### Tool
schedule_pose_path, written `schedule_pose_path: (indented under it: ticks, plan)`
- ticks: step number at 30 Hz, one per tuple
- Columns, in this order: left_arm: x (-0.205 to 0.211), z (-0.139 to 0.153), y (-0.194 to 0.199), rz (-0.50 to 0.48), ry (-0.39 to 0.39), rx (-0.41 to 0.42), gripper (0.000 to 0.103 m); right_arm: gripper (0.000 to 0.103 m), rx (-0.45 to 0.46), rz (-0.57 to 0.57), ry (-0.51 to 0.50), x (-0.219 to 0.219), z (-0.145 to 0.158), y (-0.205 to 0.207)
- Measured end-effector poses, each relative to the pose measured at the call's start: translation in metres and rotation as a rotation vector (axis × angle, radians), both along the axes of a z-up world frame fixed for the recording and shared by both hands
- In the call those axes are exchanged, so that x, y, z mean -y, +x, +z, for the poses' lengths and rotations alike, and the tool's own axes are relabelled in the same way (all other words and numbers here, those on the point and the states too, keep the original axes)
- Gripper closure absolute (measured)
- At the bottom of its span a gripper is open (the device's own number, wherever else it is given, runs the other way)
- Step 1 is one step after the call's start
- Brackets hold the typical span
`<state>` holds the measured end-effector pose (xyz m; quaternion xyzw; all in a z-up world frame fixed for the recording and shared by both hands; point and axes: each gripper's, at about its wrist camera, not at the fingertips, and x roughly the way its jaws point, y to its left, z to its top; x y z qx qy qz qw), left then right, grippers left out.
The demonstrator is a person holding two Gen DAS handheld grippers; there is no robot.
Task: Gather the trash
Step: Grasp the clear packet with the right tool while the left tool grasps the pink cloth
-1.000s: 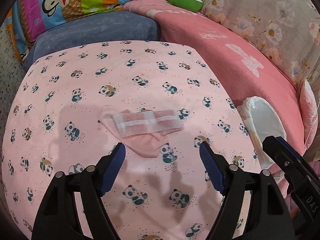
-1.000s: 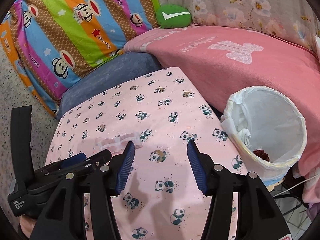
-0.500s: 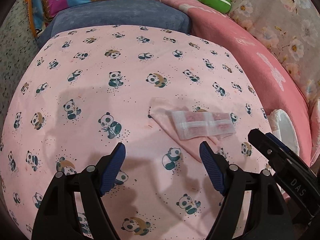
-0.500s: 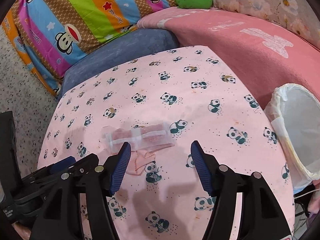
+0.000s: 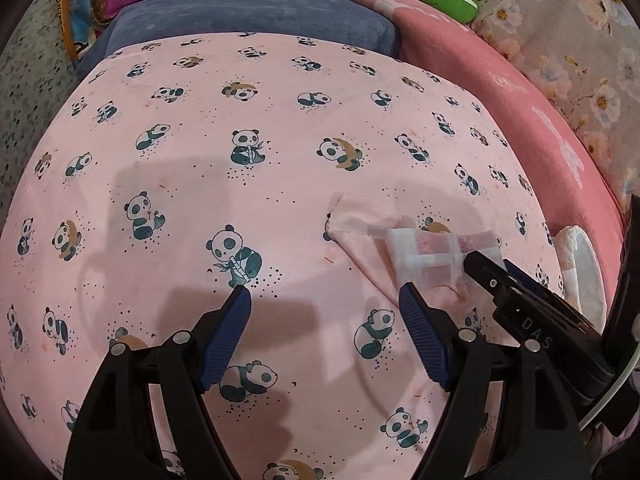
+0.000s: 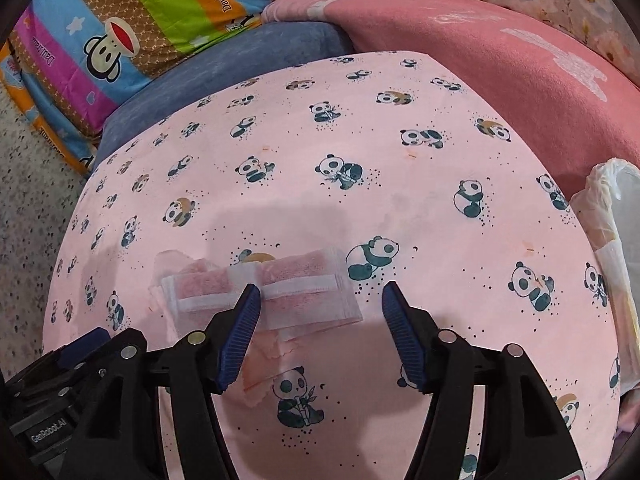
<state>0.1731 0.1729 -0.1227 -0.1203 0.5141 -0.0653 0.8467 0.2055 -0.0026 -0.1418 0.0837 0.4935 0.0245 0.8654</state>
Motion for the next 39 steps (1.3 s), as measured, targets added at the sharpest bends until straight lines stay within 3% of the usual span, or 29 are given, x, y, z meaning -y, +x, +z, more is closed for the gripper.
schedule_pose_path:
  ticks: [1, 3, 7, 18, 27, 34, 36, 38, 39]
  plan:
    - [0.001, 0.0, 0.0, -0.004, 0.001, 0.0, 0.03, 0.058, 0.01, -0.002, -0.021, 0.0, 0.0, -0.001]
    - [0.005, -0.002, 0.001, -0.011, 0.003, -0.003, 0.03, 0.077, 0.011, 0.013, -0.023, 0.003, -0.002, -0.003]
    - [0.015, -0.002, 0.001, -0.033, 0.004, -0.005, 0.03, 0.088, 0.024, -0.018, 0.008, 0.021, 0.002, -0.013]
    - [0.075, 0.001, -0.003, -0.161, 0.003, 0.005, 0.03, 0.088, 0.089, -0.17, 0.161, 0.082, 0.026, -0.062]
    - [0.13, -0.007, -0.01, -0.274, 0.024, 0.01, 0.031, 0.088, 0.094, -0.24, 0.155, 0.124, 0.038, -0.086]
    - [0.15, -0.009, -0.017, -0.308, 0.1, 0.044, 0.051, 0.088, 0.123, -0.276, 0.176, 0.151, 0.041, -0.102]
    - [0.151, -0.009, -0.018, -0.308, 0.111, 0.05, 0.064, 0.088, 0.129, -0.285, 0.181, 0.154, 0.041, -0.105]
    - [0.151, -0.009, -0.018, -0.306, 0.108, 0.047, 0.086, 0.088, 0.135, -0.294, 0.185, 0.159, 0.043, -0.109]
    - [0.15, -0.009, -0.018, -0.309, 0.097, 0.038, 0.092, 0.088, 0.138, -0.298, 0.188, 0.161, 0.044, -0.111]
